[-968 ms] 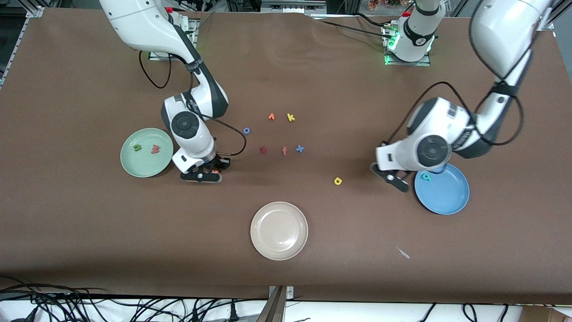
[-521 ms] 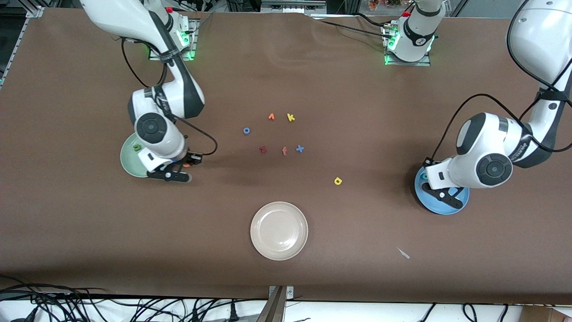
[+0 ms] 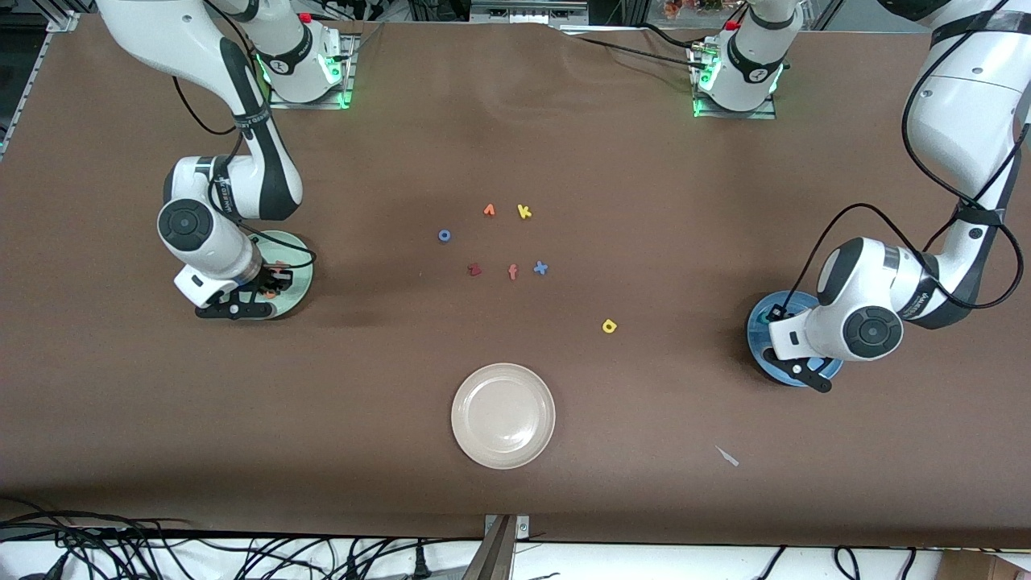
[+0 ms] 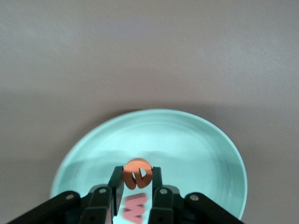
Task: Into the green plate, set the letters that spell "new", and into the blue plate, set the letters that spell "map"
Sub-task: 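Drop the E on the blue plate while the right gripper drops e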
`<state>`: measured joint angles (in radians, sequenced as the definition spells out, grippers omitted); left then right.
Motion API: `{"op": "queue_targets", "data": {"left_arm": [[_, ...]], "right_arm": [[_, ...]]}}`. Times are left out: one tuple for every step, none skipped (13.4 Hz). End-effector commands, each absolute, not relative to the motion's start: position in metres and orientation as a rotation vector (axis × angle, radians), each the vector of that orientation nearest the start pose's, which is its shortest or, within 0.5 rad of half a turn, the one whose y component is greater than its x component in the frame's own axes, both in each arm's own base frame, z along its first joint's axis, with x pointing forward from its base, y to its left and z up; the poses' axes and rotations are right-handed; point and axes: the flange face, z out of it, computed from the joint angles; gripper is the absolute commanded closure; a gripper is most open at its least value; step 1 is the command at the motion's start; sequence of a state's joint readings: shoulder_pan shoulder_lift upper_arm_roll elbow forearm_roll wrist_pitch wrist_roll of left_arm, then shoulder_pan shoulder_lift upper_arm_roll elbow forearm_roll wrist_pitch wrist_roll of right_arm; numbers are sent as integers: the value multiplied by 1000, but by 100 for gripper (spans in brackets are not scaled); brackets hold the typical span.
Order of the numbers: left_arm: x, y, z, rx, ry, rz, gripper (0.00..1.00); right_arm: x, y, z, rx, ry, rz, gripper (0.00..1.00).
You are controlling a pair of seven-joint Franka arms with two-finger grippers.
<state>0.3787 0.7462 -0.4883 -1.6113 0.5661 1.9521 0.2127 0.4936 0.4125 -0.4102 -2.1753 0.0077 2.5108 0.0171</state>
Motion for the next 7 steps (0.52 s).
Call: {"op": "queue_targets", "data": {"left_arm": [[679,-6,237,-2836,803,371,0],[680,-21,245,-2857,810,356,0],[679,-38,252,-2924,751,340,0],[678,-53,255,-2994,677,338,0],[675,-80,257,-3035,647,339,0],[671,-102,258,-3069,575,348,0],[667,-125,259,-3097,510,356,0]], "right_arm": [[549,27,212,-3274,-172,31,63],[548,26,210,-3275,-167,40,7],[549,25,211,-3276,-162,43,0],[552,27,217,-3273,-164,31,0],[553,28,221,-3270,-165,40,0],[556,29,227,-3267,-160,50,0],[561,31,239,-3262,-158,62,0]]}}
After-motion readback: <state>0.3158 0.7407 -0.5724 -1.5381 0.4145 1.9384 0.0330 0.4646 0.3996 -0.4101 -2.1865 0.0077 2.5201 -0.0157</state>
